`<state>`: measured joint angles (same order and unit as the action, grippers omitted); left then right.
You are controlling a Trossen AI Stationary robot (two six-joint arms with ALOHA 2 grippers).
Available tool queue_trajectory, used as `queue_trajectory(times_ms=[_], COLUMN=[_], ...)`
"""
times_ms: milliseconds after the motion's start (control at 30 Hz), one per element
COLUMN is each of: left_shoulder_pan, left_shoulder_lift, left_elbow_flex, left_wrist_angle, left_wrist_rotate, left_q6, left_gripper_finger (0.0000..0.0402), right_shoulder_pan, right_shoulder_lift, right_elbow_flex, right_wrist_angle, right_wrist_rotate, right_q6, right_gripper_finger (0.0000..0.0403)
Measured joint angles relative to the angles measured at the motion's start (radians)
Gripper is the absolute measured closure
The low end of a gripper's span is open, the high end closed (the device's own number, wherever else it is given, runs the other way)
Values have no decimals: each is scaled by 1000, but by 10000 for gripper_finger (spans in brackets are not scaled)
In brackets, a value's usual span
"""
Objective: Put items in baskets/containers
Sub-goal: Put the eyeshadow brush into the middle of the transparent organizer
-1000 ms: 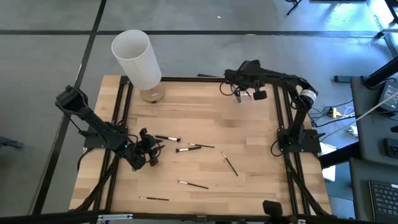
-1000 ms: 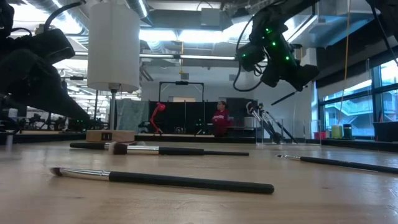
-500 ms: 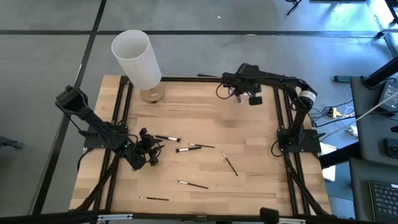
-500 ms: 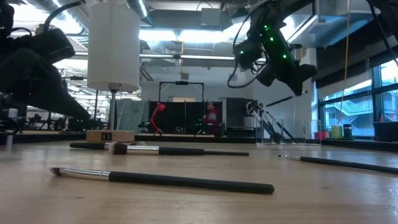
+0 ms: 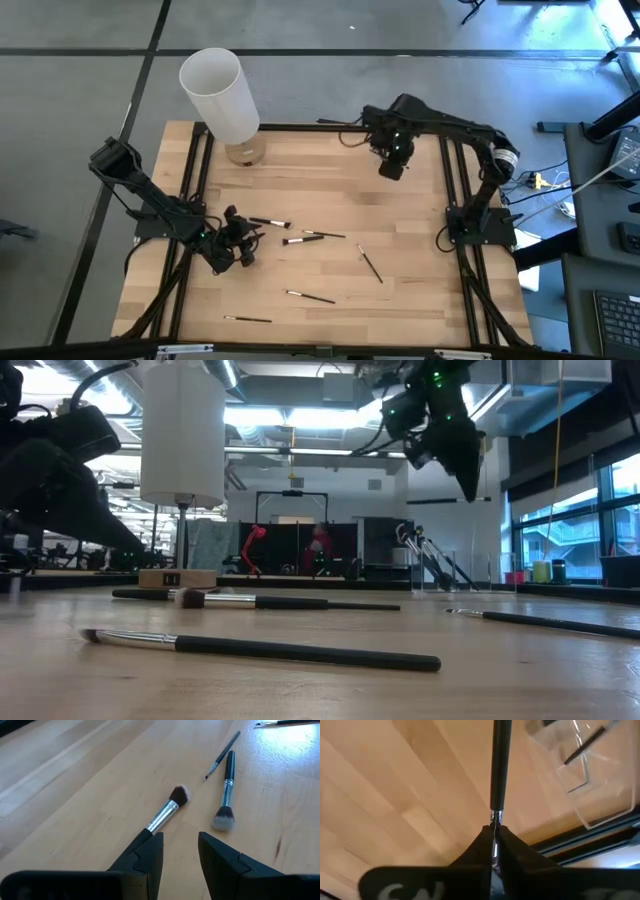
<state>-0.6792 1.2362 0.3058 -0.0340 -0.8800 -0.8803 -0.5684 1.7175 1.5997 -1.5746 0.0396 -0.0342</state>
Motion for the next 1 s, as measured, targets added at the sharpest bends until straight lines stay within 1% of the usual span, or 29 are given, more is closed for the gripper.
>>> queue_trajectory(times_ms=[100,167,333,433,667,767,867,1000], left_shoulder_pan=[0,0,0,0,0,0,0,0], left_shoulder_lift=[0,0,0,0,0,0,0,0], left_elbow_flex=[0,0,0,0,0,0,0,0], left_wrist_angle=[0,0,0,0,0,0,0,0], left_wrist_rotate=[9,9,15,21,38,29,4,-30], left_q6=[-1,-6,-13,-15,-16,-16,-9,1], left_gripper_finger=[284,284,284,284,284,284,284,284], right_shoulder_pan=[-60,-100,-160,-172,-212,-244,-282,-335], right_shoulder_lift=[-18,-33,-60,-78,-96,-96,-96,-96], right_elbow_flex=[-13,-20,-57,-99,-277,-338,-373,-378], right_wrist_angle=[2,6,4,4,3,3,3,4], right_wrist_rotate=[-64,-141,-342,-424,-432,-478,-526,-537], right_q6=[98,133,125,89,82,81,79,77], right_gripper_finger=[382,382,381,380,380,380,380,380])
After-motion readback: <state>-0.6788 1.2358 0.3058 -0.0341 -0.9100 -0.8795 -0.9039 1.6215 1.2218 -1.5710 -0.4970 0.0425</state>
